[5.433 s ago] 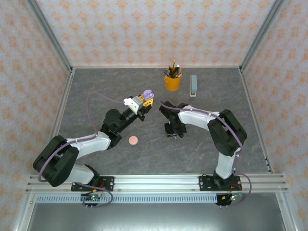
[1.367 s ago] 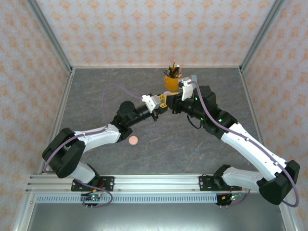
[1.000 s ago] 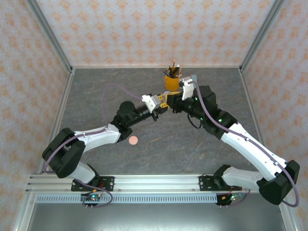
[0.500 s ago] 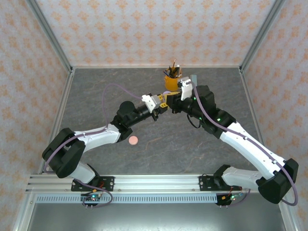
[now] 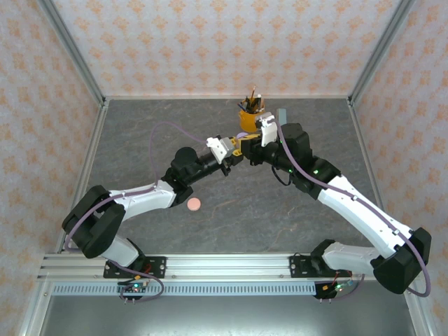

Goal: Insert the wireless bluetooth earbuds into the charging case

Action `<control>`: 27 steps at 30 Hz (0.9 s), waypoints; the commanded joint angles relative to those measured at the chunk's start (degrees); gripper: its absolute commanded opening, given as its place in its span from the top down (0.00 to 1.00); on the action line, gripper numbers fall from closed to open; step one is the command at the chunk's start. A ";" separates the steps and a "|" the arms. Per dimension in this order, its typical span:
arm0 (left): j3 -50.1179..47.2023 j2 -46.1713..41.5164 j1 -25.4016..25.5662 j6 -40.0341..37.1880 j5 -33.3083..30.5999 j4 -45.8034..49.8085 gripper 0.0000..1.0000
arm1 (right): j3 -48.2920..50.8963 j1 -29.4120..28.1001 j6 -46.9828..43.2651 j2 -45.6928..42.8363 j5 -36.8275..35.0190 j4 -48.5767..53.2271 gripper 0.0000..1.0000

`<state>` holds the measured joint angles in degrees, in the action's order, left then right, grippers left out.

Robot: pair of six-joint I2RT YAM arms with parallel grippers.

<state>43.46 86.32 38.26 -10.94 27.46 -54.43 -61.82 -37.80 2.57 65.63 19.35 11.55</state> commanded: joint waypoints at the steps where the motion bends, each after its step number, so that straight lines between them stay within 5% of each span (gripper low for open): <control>1: 1.36 -0.63 0.41 1.01 -1.36 -6.74 1.00 | -0.07 -0.52 -0.74 1.00 3.39 6.20 0.81; 27: 0.77 0.69 0.37 1.88 -1.61 -7.42 1.00 | -11.61 -0.37 5.27 -0.35 -2.30 8.36 0.41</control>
<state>43.46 86.54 38.26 -10.04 26.11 -58.13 -70.15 -38.20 6.63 65.73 17.76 19.14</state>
